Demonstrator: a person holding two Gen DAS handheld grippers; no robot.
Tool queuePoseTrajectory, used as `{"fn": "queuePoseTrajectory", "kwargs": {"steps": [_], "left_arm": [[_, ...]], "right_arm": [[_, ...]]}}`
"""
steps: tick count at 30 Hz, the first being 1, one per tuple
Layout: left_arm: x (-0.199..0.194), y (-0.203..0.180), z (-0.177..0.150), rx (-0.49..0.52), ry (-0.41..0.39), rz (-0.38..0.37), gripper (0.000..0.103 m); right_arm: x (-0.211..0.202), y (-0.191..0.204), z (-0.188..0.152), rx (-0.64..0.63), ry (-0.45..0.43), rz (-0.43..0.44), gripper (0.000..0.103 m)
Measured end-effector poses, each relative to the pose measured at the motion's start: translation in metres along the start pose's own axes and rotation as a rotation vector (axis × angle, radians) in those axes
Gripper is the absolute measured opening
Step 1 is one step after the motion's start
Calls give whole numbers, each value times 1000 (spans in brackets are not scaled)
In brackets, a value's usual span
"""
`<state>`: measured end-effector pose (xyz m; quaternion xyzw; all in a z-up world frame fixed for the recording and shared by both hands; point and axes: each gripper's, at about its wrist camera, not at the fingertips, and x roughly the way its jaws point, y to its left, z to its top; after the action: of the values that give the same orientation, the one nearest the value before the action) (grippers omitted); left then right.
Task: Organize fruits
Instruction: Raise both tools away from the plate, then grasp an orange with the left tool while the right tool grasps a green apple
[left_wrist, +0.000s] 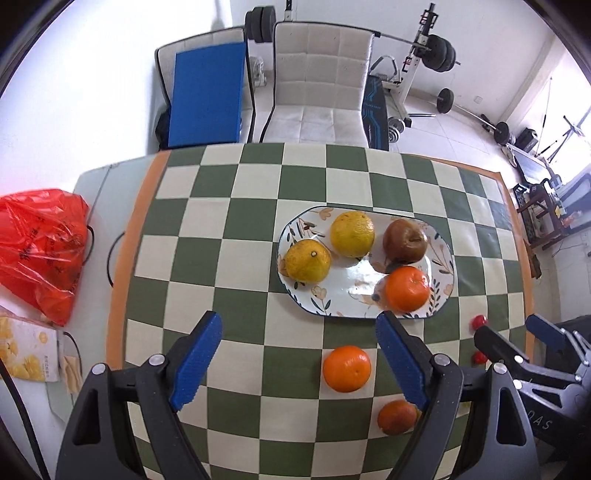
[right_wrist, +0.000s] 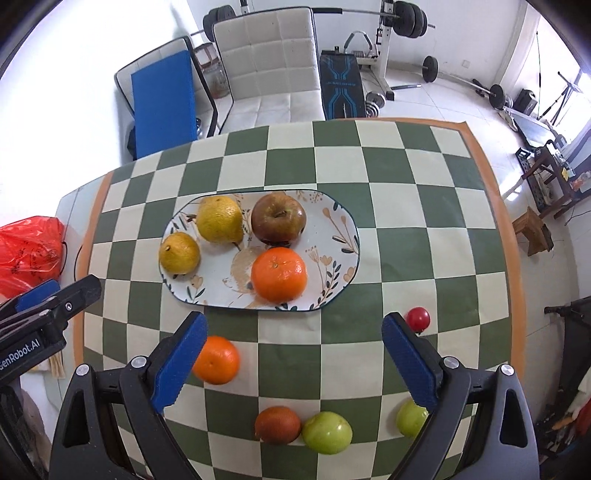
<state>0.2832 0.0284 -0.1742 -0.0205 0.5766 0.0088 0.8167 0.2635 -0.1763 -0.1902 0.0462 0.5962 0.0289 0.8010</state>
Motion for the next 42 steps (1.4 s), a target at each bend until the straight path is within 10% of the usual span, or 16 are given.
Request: {"fn": "queuePoseTrajectory", "kwargs": {"steps": [22, 25, 37, 42], "left_arm": [[-60, -1, -29, -12, -67, -60, 85], [-42, -1, -31, -12, -22, -37, 102], [60, -17, -53, -14, 246, -9, 102], [99, -31, -56, -28, 350, -29, 102]], "right_arm": [[-103, 2, -45, 56, -157, 33, 97], [-83, -7, -45, 93, -105, 88, 97], [65, -74, -100, 309, 290, 156, 97], [97, -92, -126, 387, 366, 206, 82]]}}
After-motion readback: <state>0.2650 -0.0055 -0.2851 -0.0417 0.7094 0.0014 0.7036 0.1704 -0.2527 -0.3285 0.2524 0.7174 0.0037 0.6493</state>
